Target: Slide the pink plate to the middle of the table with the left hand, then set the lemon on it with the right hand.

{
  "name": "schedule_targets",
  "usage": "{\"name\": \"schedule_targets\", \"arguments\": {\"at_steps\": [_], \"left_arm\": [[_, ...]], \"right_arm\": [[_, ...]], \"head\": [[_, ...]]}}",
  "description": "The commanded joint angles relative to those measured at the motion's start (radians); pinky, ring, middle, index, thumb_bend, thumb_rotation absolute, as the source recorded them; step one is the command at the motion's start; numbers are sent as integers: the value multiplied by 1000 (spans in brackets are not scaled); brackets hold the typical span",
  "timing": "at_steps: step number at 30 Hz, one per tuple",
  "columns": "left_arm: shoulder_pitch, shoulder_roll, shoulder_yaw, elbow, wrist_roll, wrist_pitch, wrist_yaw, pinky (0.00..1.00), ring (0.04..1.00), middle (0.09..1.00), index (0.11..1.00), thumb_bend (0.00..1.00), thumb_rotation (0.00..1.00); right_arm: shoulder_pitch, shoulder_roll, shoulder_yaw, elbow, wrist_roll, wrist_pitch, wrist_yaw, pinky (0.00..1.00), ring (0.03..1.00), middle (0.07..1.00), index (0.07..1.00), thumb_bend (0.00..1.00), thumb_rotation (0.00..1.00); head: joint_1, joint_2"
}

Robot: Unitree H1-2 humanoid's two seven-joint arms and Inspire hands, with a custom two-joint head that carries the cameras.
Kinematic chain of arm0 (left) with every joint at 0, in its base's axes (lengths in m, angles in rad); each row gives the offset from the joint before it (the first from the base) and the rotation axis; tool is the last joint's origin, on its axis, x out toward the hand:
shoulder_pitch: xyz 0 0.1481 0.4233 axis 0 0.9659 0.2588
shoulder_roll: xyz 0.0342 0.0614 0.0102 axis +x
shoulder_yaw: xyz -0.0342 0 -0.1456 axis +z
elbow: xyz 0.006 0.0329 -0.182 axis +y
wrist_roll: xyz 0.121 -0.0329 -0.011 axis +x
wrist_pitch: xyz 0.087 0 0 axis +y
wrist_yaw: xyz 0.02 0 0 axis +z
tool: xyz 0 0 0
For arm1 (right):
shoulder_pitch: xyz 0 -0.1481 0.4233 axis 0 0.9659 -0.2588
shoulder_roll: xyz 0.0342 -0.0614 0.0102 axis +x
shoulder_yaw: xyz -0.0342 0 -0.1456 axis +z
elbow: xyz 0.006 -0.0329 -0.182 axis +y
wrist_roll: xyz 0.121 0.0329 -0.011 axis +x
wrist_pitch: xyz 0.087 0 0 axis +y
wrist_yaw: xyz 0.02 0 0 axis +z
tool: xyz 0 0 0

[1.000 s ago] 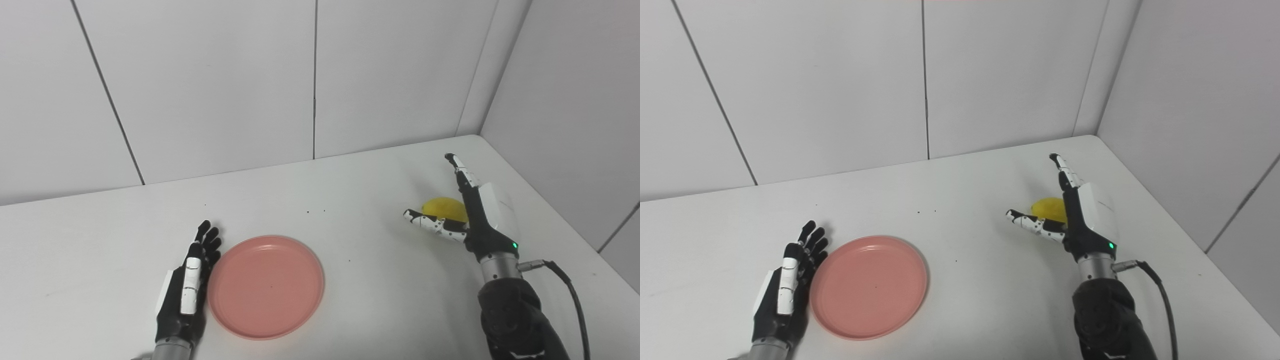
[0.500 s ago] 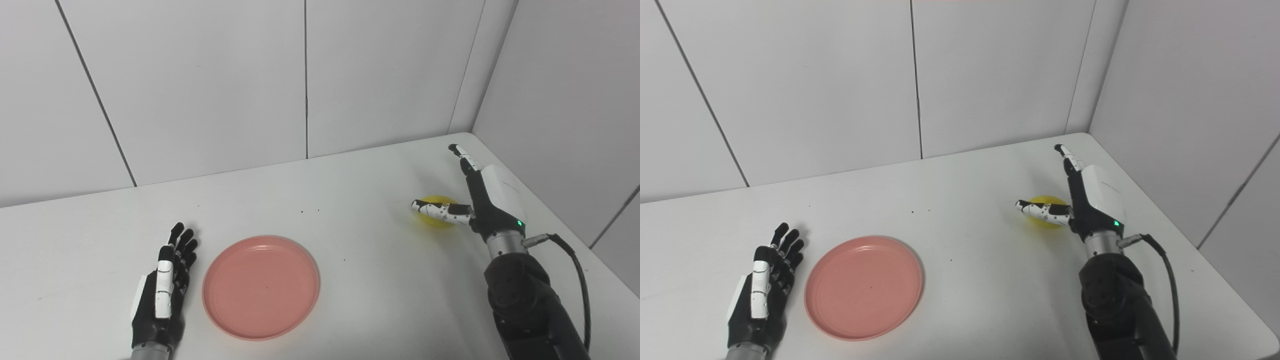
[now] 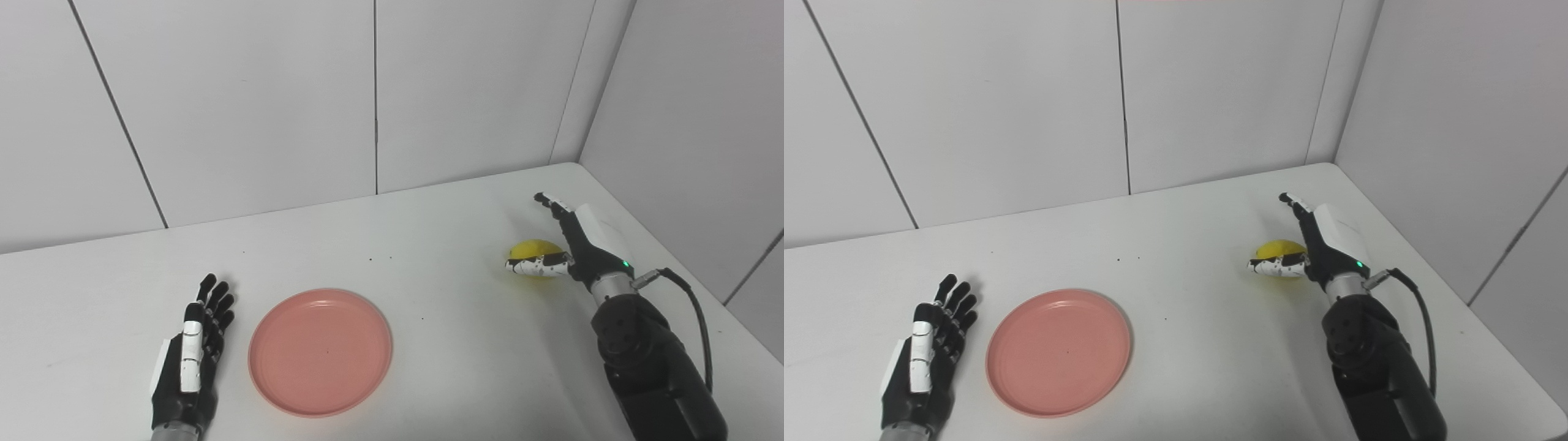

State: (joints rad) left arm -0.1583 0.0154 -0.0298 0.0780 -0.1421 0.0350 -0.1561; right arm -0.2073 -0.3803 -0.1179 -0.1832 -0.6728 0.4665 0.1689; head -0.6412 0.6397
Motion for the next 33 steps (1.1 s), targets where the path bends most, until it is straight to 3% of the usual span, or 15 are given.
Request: {"name": "schedule_targets", "arguments": {"at_steps": [1, 14, 19, 20, 21, 22, 24, 25, 26, 31, 33], "left_arm": [[22, 11, 2, 4, -3, 35, -3, 982, 969, 969, 963, 637, 1000], [21, 17, 0, 1, 0, 34, -10, 985, 967, 971, 967, 616, 1000], [24, 15, 0, -2, -1, 33, -10, 981, 965, 968, 964, 609, 1000], [24, 14, -1, -4, -2, 36, -11, 982, 966, 970, 966, 612, 1000], [25, 14, -1, -5, -2, 39, -11, 983, 967, 971, 967, 617, 1000], [26, 13, -1, -6, -5, 39, -12, 983, 966, 970, 967, 618, 1000], [26, 11, 0, -7, -7, 38, -12, 982, 966, 969, 966, 619, 1000], [27, 10, 0, -6, -7, 36, -11, 982, 965, 968, 964, 623, 1000], [27, 11, -1, -5, -5, 35, -12, 980, 965, 968, 963, 629, 1000], [27, 8, -1, -7, -4, 39, -9, 973, 961, 964, 961, 645, 1000], [27, 7, -2, -7, -4, 35, -10, 971, 960, 963, 959, 645, 1000]], "right_arm": [[-43, -2, -23, -2, 8, 3, 5, 772, 875, 896, 873, 994, 236], [-58, 21, -46, 81, -21, 3, 63, 819, 895, 914, 894, 943, 149], [-56, 12, -30, 103, -14, 2, 40, 795, 870, 897, 881, 885, 46], [-54, 9, -25, 107, -12, 0, 25, 747, 835, 880, 873, 871, 18], [-53, 7, -20, 110, -11, -1, 14, 545, 673, 847, 855, 849, 7], [-49, 3, -12, 114, -14, -14, -7, 469, 609, 804, 823, 820, 2], [-42, -4, 2, 123, -18, -37, -50, 438, 582, 762, 790, 791, 0], [-39, -8, 10, 129, -22, -49, -74, 345, 506, 721, 754, 632, 0], [-37, -10, 18, 132, -31, -49, -95, 284, 469, 679, 718, 557, 0], [-33, -3, 28, 136, -26, -53, -185, 262, 453, 613, 640, 510, 0], [-32, 1, 31, 136, -24, -56, -214, 210, 447, 576, 613, 507, 0]], "head": [[-4, 1], [-13, -2], [-12, 1], [-10, 2], [-9, 2], [-9, 3], [-9, 3], [-7, 3], [-7, 3], [-4, 4], [-4, 5]]}}
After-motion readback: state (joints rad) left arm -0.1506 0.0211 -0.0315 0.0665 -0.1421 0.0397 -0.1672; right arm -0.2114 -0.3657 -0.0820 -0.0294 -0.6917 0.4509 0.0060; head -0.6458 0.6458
